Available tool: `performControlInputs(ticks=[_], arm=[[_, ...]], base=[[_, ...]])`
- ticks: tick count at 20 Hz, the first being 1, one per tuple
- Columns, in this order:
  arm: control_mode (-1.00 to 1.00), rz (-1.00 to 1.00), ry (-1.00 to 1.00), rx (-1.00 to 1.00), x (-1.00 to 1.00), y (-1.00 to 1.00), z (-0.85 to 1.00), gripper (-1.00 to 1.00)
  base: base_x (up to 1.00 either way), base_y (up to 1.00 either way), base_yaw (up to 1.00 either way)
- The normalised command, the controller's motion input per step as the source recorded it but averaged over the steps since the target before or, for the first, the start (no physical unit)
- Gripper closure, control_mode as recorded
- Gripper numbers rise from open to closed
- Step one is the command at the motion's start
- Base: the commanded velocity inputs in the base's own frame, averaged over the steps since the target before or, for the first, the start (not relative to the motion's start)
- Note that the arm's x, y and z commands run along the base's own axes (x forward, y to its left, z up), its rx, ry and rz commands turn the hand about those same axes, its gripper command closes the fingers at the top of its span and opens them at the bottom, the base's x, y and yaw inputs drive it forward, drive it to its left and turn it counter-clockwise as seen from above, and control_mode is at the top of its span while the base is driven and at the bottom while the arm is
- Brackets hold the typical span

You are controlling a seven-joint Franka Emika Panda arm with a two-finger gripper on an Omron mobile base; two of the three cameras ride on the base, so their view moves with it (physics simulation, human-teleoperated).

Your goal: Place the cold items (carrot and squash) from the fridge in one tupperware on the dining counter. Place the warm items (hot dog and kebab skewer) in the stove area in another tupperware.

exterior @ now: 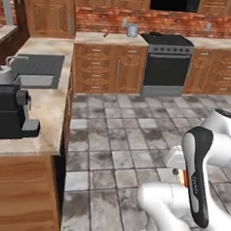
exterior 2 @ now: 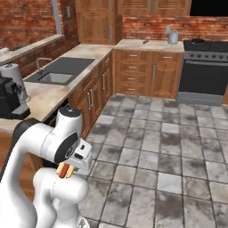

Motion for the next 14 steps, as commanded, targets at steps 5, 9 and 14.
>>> performControlInputs(ticks=[5, 9, 14], arm=[[1.0, 0.0, 0.0, 0.0, 0.0, 0.0, 0.0, 1.0], [1.0, 0.0, 0.0, 0.0, 0.0, 0.0, 0.0, 1.0], [1.0, 0.0, 0.0, 0.0, 0.0, 0.0, 0.0, 1.0]], base=[[-0.12, 1.0, -0.06], [-0.64, 0.68, -0.09], [-0.88, 0.31, -0.01]])
